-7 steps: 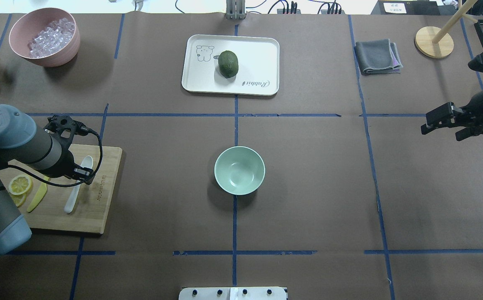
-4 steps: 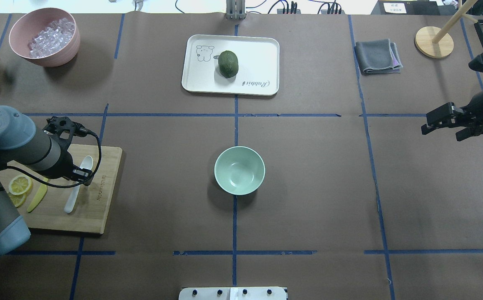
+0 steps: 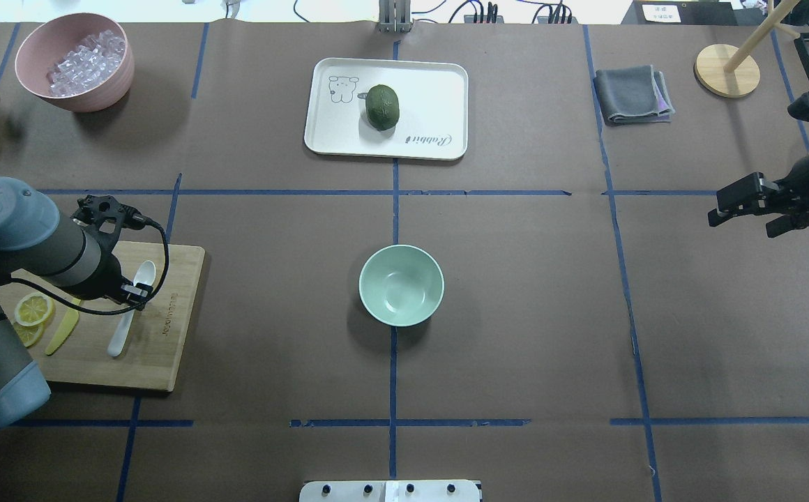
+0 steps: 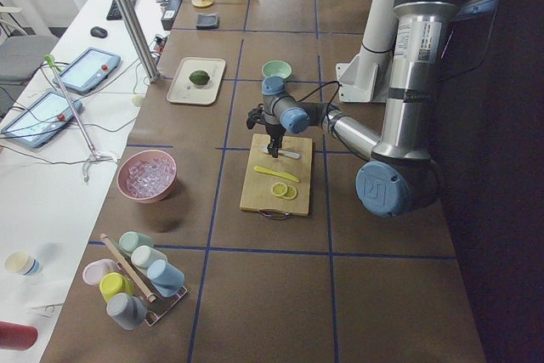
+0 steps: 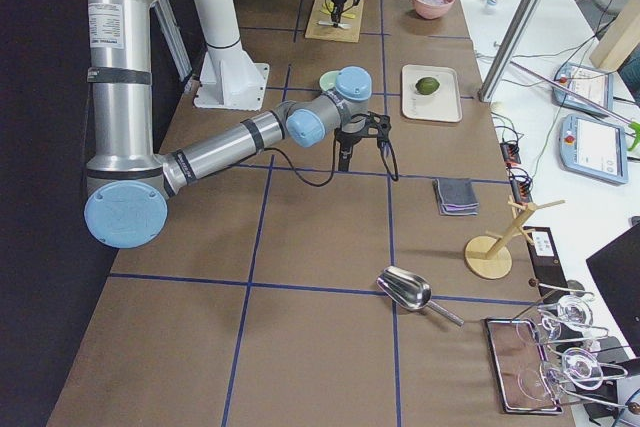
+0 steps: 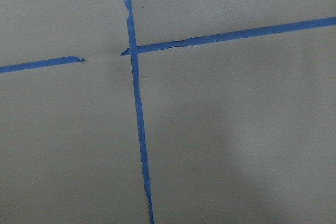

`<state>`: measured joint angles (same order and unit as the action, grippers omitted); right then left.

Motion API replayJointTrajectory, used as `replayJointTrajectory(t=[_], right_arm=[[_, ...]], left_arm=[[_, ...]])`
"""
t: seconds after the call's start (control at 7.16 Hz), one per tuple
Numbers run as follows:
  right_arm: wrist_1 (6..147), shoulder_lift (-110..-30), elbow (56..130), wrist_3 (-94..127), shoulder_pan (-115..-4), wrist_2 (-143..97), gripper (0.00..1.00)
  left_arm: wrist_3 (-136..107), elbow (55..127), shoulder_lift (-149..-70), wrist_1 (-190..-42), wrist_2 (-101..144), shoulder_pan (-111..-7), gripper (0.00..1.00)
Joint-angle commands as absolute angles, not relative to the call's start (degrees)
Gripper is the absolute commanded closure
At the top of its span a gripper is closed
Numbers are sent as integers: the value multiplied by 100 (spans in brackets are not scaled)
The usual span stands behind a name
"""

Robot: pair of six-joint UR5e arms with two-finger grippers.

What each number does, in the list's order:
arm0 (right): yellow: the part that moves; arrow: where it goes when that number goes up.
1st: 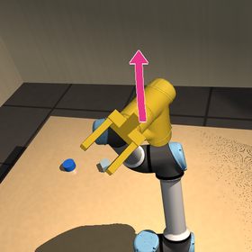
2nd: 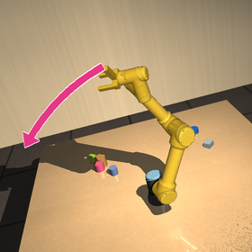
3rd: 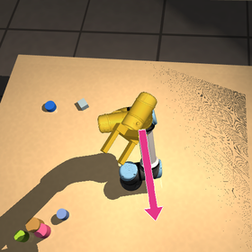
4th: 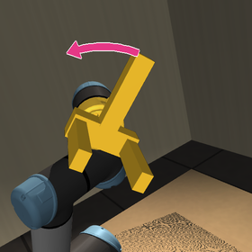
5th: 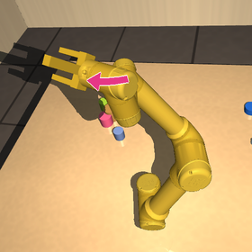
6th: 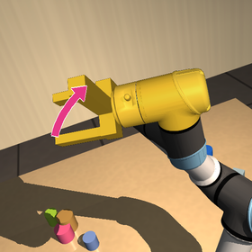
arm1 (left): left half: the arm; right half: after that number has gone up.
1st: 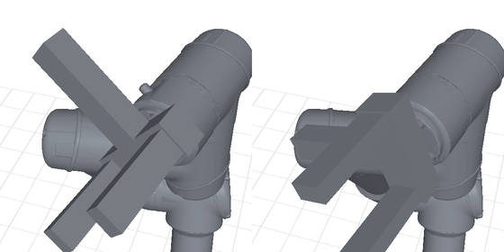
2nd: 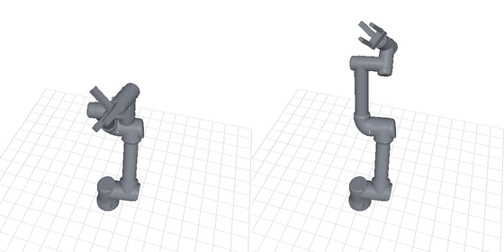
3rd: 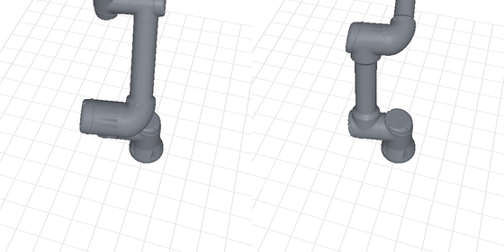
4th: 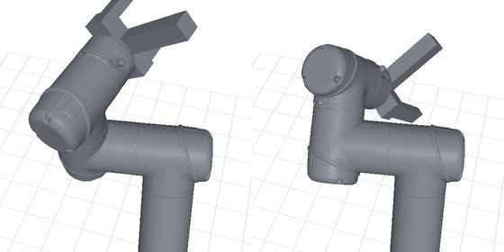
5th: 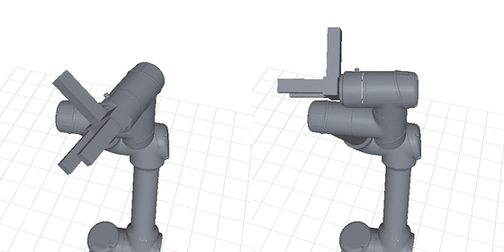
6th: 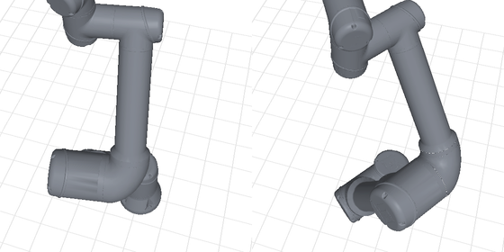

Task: Place spoon in bowl
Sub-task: 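Close the left gripper on the white spoon handle and lift it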

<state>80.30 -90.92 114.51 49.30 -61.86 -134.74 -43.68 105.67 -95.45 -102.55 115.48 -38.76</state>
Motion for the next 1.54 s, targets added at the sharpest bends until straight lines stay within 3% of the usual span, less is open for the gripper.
replayJointTrajectory(t=[0.0,0.14,0.28,0.42,0.84,1.4], right_arm=[[8033,-9105,11443,4931,-6187,-13474,0],[8033,-9105,11417,4931,-6187,-13474,0],[8033,-9097,11400,4931,-6179,-13474,0],[8033,-9088,11399,4931,-6179,-13474,0],[8033,-9088,11426,4931,-6248,-13482,0],[8033,-9227,11399,4904,-6582,-13474,0]], left_arm=[[-4368,10573,-9554,-10239,11549,-3876,73],[-4368,10573,-9545,-10231,11549,-3876,77],[-4368,10573,-9545,-10230,11671,-3876,93],[-4403,10617,-9545,-10230,11994,-3876,100],[-4465,10950,-9911,-10143,12032,-3893,100],[-4957,10724,-11914,-9035,11980,-3351,100]])
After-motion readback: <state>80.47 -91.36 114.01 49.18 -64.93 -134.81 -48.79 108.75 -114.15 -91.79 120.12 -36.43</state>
